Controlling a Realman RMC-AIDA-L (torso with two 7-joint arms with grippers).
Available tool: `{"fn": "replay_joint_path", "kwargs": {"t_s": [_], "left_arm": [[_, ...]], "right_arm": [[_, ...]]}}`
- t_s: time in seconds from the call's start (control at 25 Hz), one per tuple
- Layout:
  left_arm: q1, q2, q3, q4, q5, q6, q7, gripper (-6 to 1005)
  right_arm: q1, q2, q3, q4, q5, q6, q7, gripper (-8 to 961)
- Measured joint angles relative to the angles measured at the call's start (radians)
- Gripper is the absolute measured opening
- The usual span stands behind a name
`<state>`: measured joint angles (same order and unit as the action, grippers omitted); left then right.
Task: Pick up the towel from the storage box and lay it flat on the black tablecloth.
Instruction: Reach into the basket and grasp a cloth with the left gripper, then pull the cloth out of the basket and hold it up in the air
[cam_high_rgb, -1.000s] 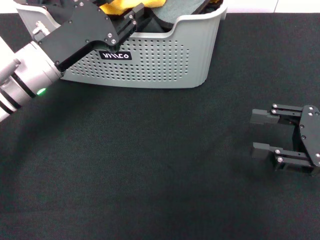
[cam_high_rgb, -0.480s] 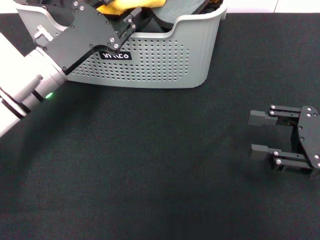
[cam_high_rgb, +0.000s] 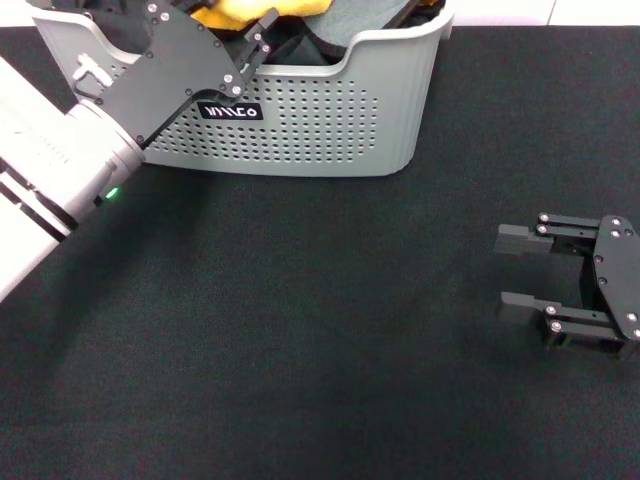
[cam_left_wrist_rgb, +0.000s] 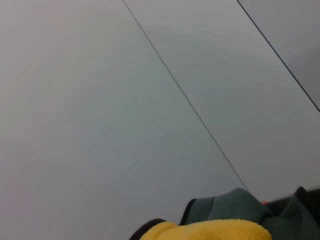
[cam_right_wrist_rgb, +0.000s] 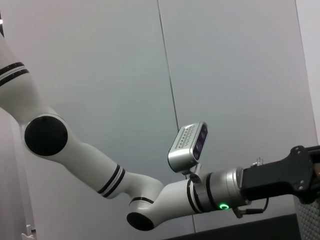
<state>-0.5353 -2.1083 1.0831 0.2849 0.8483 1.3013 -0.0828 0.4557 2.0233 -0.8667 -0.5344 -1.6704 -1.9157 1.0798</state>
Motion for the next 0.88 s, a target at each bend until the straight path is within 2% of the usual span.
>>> {"fn": "replay_joint_path", "kwargs": {"t_s": [0.28, 0.48, 0.72, 0.88], "left_arm": [[-0.002, 0.001, 0.001, -0.01, -0.001, 0.009, 0.004, 323], [-0.005, 0.001, 0.002, -0.028, -0.002, 0.019, 0.005, 137], [-0.009, 0.001, 0.003, -0.076, -0.096, 0.069, 0.004, 109], [-0.007, 0.003, 0.002, -0.099, -0.148, 0.165, -0.119, 72]], "right_arm": [[0.0, 0.0, 0.001, 0.014, 0.0, -0.006, -0.018, 599], [0.0, 0.0, 0.001, 0.018, 0.0, -0.009, -0.024, 600], [0.0, 0.0, 0.001, 0.018, 0.0, -0.009, -0.025, 599], [0.0, 0.0, 0.004, 0.023, 0.008, -0.01, -0.025, 599]]}}
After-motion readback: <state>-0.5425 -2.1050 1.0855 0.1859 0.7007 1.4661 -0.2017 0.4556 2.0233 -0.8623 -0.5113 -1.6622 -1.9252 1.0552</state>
